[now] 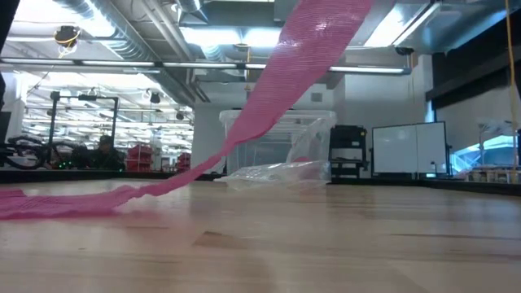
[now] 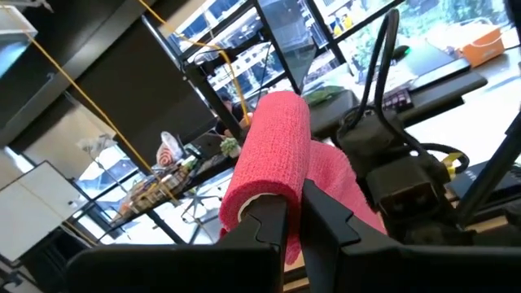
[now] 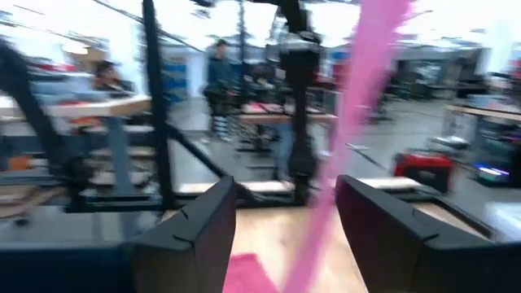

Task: Roll bandage
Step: Roll the pink bandage

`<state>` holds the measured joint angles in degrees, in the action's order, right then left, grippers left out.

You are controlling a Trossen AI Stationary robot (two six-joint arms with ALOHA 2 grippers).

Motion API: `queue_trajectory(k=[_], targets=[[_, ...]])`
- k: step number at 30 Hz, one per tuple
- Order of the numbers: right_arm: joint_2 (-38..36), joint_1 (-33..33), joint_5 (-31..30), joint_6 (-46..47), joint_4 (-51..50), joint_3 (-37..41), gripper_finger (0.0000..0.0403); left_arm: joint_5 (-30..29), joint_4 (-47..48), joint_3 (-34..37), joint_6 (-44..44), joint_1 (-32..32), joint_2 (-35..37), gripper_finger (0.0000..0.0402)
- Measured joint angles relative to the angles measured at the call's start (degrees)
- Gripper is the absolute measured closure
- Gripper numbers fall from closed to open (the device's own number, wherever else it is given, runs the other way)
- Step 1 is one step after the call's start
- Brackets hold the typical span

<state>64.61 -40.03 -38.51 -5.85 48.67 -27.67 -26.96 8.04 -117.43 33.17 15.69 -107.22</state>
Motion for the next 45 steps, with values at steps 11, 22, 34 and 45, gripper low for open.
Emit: queue_trajectory(k=[11, 22, 34, 45], targets=[[5.1, 2.5, -7.3, -8.5, -0.5, -3.6, 0.0310, 0.0, -0.1, 0.0, -1.4, 0.5, 0.0, 0.0389], [5.1, 2.5, -7.4, -3.0, -16.4, -3.6, 0.0396, -0.8, -2.5, 0.1, -1.2, 3.0, 3.5, 0.0389], [2.0, 2.6, -6.7, -0.7, -29.6, -7.1, 0.0400, -1.8, 15.0, 0.1, -10.3, 2.2, 11.4, 0.0389], [1.1, 9.6, 0.8, -2.7, -39.8, -10.2, 0.0401, -1.7, 9.9, 0.1, 5.1, -1.5, 12.9, 0.0389]])
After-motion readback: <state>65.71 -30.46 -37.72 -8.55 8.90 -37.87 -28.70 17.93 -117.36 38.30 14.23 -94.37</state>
